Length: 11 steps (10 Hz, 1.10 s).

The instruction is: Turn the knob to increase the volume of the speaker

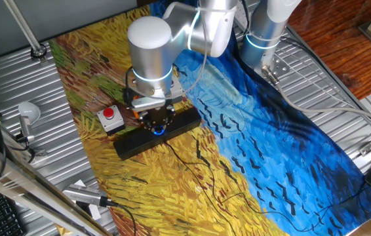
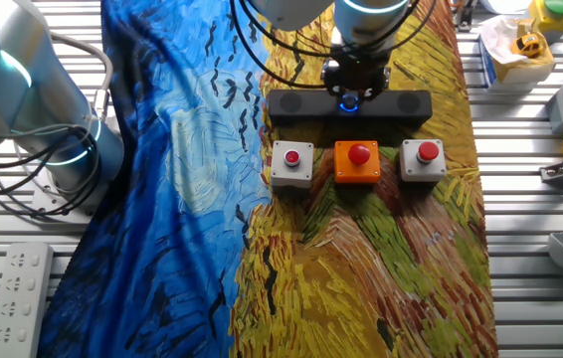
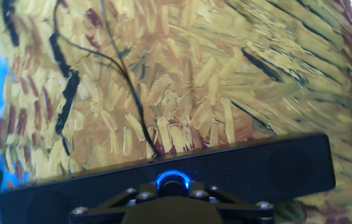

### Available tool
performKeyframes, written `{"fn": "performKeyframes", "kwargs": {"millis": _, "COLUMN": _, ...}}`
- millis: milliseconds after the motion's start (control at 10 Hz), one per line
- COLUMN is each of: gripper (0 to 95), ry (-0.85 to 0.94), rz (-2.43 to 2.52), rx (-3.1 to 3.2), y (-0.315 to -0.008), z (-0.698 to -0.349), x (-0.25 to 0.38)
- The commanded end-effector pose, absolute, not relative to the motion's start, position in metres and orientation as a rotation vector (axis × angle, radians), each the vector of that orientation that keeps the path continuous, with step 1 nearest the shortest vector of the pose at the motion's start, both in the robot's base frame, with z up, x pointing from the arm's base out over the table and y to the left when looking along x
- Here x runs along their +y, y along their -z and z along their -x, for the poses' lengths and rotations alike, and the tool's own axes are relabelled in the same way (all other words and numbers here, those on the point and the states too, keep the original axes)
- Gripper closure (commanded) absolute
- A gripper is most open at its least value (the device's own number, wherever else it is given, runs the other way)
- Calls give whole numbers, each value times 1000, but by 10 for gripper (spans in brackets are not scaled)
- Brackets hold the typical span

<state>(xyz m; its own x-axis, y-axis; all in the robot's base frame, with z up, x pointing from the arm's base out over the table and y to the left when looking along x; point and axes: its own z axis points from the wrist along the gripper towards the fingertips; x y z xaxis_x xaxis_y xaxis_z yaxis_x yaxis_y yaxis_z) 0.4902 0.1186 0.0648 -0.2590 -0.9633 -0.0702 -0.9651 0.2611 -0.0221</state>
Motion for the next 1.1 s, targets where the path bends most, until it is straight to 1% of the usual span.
{"fn": "performKeyframes", "kwargs": {"millis": 100, "gripper": 950, "ry": -40, "rz": 1571, "rx": 2636, "y": -57, "z": -494, "x": 118}}
{"fn": "performKeyframes", "kwargs": {"millis": 400, "gripper": 950, "ry": -48, "rz": 1082, "rx": 2874, "y": -58, "z": -493, "x": 118}}
{"fn": "performKeyframes", "kwargs": {"millis": 900, "gripper": 950, "ry": -77, "rz": 609, "rx": 3002, "y": -59, "z": -494, "x": 118}}
{"fn": "performKeyframes", "kwargs": {"millis": 1100, "gripper": 950, "ry": -75, "rz": 338, "rx": 3044, "y": -59, "z": -496, "x": 118}}
